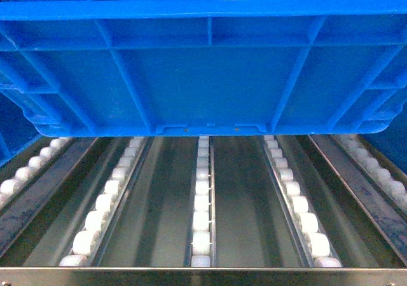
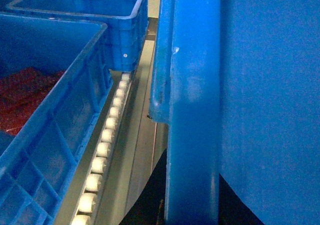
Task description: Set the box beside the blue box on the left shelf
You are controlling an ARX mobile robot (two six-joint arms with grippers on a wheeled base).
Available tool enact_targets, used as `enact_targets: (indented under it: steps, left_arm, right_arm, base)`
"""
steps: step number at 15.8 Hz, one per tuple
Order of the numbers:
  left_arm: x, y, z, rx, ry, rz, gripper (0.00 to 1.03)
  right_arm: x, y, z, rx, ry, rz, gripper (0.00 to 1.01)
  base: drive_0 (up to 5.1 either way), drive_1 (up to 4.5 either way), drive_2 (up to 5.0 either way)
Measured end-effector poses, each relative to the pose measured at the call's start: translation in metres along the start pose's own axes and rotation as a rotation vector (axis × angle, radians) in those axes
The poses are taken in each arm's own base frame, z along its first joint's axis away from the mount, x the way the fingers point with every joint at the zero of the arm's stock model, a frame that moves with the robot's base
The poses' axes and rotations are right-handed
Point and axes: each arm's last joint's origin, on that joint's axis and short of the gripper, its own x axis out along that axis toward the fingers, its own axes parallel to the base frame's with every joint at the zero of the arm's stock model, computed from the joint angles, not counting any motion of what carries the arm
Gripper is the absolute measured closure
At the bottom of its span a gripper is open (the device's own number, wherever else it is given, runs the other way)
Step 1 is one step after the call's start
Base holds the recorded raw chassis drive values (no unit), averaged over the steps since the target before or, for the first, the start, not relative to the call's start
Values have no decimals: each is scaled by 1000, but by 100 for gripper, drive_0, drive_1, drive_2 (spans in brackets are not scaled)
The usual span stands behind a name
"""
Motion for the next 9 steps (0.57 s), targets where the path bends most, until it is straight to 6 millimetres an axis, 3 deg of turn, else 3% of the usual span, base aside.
enact_targets:
  steps: [9]
  left_arm:
    - [0,0,0,0,0,0,95]
  right_arm:
    - [0,0,0,0,0,0,93]
  base:
    - [0,0,0]
